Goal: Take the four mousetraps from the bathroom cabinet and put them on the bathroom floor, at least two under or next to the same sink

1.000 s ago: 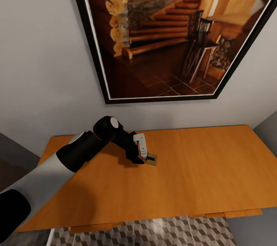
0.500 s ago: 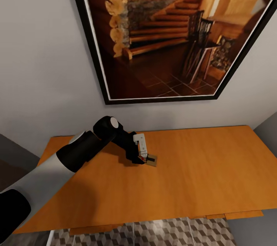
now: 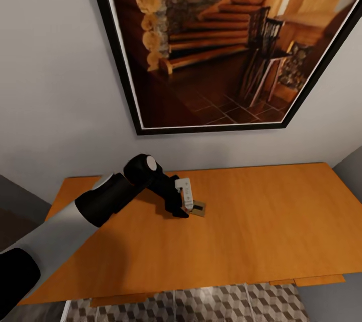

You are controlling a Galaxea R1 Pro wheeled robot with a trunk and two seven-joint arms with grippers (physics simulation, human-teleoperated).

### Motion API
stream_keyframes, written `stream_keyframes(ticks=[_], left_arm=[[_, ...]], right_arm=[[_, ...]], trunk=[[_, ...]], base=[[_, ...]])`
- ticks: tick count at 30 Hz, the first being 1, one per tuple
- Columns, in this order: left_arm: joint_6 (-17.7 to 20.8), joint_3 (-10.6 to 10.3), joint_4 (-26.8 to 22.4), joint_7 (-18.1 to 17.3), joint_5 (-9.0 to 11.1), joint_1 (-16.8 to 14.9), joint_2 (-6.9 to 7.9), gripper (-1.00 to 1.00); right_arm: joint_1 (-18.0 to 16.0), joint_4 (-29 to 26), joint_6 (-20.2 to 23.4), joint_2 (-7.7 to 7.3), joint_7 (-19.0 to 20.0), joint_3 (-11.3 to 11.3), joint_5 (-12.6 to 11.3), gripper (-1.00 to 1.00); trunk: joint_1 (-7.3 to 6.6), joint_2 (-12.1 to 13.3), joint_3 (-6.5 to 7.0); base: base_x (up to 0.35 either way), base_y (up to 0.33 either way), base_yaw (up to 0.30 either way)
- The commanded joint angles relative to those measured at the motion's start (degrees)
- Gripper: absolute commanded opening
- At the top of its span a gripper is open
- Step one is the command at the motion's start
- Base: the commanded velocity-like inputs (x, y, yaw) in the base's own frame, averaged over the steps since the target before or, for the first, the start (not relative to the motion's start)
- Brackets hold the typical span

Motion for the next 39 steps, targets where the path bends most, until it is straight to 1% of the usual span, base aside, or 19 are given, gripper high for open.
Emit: stream_keyframes(ticks=[1,11,22,27,31,34,39], left_arm=[[0.44,-0.13,-0.10,-0.38,-0.38,-0.06,0.02,1.00],[0.44,-0.41,-0.12,-0.37,-0.45,-0.05,-0.05,1.00],[0.32,-0.51,-0.10,-0.37,-0.55,-0.05,-0.94,1.00],[0.28,-0.61,-0.06,-0.37,-0.55,-0.05,-1.07,1.00],[0.27,-1.17,-0.05,-0.37,-0.56,-0.05,-1.08,1.00],[0.24,-2.31,-0.01,-0.32,-0.56,-0.05,-1.03,1.00],[0.21,-2.66,0.03,-0.29,-0.56,-0.05,-1.02,1.00]], right_arm=[[0.04,-0.11,-0.11,0.02,-0.03,-0.41,-0.12,-1.00],[0.04,-0.11,-0.17,0.03,-0.03,-0.41,-0.12,-1.00],[0.04,-0.11,-0.18,0.05,-0.03,-0.41,-0.12,-1.00],[0.04,-0.11,-0.18,0.04,-0.03,-0.41,-0.12,-1.00],[0.04,-0.11,-0.19,0.06,-0.03,-0.41,-0.12,-1.00],[0.04,-0.11,-0.18,0.05,-0.03,-0.41,-0.12,-1.00],[0.04,-0.11,-0.20,0.00,-0.03,-0.41,-0.12,-1.00]], trunk=[[0.03,-0.10,-0.15],[0.03,-0.10,-0.80],[0.03,-0.10,-0.88],[0.03,-0.10,-0.88],[0.03,-0.10,-0.88],[0.03,-0.10,-0.88],[0.03,-0.10,-0.88]], base=[[0.000,0.000,0.000],[0.000,0.000,0.000],[0.000,0.000,0.000],[0.000,0.000,0.000],[0.000,0.000,0.000],[0.000,0.000,0.000],[0.000,0.000,0.000]])
